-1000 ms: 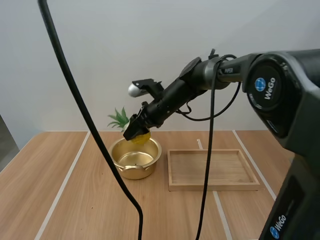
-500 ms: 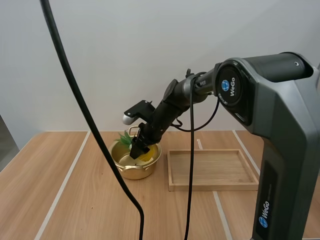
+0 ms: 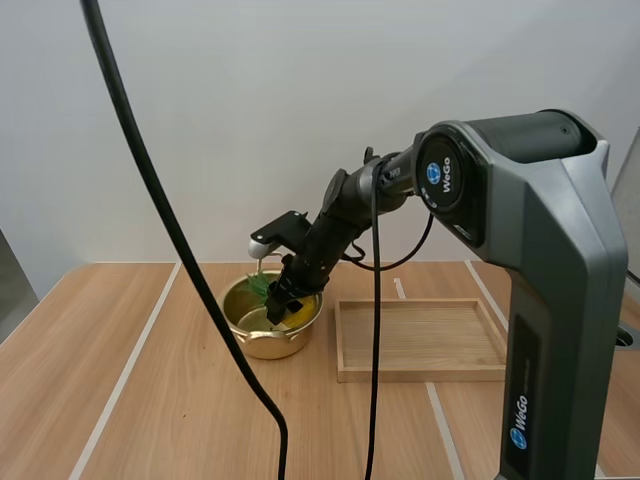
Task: Open the pot, put the pineapple inside, and close it
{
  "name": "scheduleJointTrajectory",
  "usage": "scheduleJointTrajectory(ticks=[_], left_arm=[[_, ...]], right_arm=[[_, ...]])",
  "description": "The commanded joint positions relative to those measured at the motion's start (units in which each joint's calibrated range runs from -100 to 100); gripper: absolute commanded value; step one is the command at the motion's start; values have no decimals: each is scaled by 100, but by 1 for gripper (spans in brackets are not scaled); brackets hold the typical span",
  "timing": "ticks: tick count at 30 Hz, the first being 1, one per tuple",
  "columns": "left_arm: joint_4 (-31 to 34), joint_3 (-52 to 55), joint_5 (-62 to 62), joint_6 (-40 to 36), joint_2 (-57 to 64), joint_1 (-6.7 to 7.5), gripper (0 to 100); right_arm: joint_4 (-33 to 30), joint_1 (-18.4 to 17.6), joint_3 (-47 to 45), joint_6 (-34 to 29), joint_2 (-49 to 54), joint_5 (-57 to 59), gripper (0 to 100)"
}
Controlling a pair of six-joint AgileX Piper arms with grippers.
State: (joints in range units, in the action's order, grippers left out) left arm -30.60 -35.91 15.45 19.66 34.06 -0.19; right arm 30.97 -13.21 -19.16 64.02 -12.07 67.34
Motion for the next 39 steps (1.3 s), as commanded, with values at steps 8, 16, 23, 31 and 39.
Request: scheduleJointTrajectory(ticks=[8, 16, 23, 31, 39], left_arm=[[8, -27, 90, 24, 24, 9, 0], [8, -27, 225, 24, 24, 9, 0], [8, -16, 680, 24, 24, 9, 0], [394, 15, 2965, 24, -1, 9, 0], [406, 1071, 4033, 14, 23, 9, 0]], right_arm=[[-91, -5, 29, 75, 81, 435, 100], [-81, -5, 29, 91, 850, -92, 100], [-88, 68, 29, -326, 2204, -847, 100], [-88, 576, 29, -1006, 4016, -1732, 100], [-88, 1216, 29, -1611, 5458, -2224, 100]])
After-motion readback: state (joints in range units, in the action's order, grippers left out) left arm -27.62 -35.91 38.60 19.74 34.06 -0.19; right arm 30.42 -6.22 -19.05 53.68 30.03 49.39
